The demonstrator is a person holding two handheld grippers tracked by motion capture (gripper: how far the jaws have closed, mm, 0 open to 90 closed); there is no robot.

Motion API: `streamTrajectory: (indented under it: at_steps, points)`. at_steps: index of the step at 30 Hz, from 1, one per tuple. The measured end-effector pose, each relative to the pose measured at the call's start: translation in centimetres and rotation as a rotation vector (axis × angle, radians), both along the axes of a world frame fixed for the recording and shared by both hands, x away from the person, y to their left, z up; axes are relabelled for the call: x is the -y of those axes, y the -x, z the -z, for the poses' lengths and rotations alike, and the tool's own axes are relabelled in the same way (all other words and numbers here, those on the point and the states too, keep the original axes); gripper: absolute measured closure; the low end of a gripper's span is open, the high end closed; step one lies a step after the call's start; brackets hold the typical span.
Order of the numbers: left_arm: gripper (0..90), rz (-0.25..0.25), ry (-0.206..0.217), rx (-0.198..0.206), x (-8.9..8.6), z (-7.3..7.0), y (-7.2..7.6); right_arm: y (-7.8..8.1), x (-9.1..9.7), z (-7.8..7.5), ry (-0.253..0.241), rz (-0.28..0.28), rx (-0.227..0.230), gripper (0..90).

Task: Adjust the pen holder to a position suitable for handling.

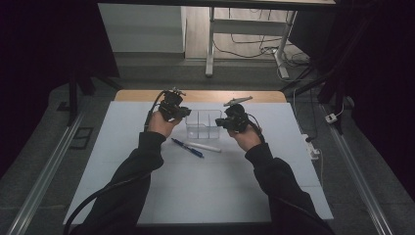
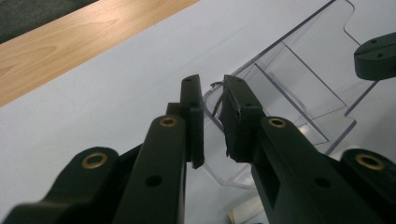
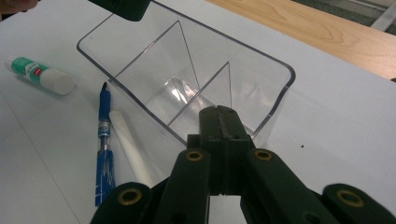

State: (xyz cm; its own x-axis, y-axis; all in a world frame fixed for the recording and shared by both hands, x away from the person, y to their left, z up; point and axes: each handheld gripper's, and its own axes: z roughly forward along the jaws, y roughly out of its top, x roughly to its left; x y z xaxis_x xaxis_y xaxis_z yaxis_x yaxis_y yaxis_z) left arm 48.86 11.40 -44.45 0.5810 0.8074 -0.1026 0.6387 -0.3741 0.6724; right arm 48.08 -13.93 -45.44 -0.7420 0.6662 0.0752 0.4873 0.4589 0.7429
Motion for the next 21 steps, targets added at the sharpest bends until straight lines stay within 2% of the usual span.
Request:
streamTrajectory:
  at_steps: [4, 6, 11, 14, 19, 21]
  points:
    - [78.7, 0.006, 0.002, 0.001, 0.0, 0.1, -0.2, -0.1, 0.0, 0.0, -0.017, 0.012, -0.022, 89.8]
    - [79.0, 0.008, 0.002, 0.002, 0.2, 0.1, -0.4, 0.0, -0.1, 0.1, -0.006, 0.002, -0.028, 89.7]
    - [78.5, 0.002, -0.008, 0.001, 0.3, 0.1, -0.3, 0.1, -0.3, 0.3, 0.007, -0.005, -0.01, 89.6]
    - [74.4, 0.005, -0.009, 0.002, 0.1, -0.1, -0.1, 0.2, -0.2, 0.1, 0.009, 0.006, 0.022, 86.2]
    - [63.4, 0.013, -0.016, 0.021, -0.4, -0.7, 0.4, 0.4, 0.3, -0.5, -0.006, 0.023, 0.046, 76.4]
    - [60.1, 0.016, -0.001, 0.035, -1.1, -1.4, 0.9, 0.5, 0.5, -0.7, -0.019, 0.024, 0.051, 72.2]
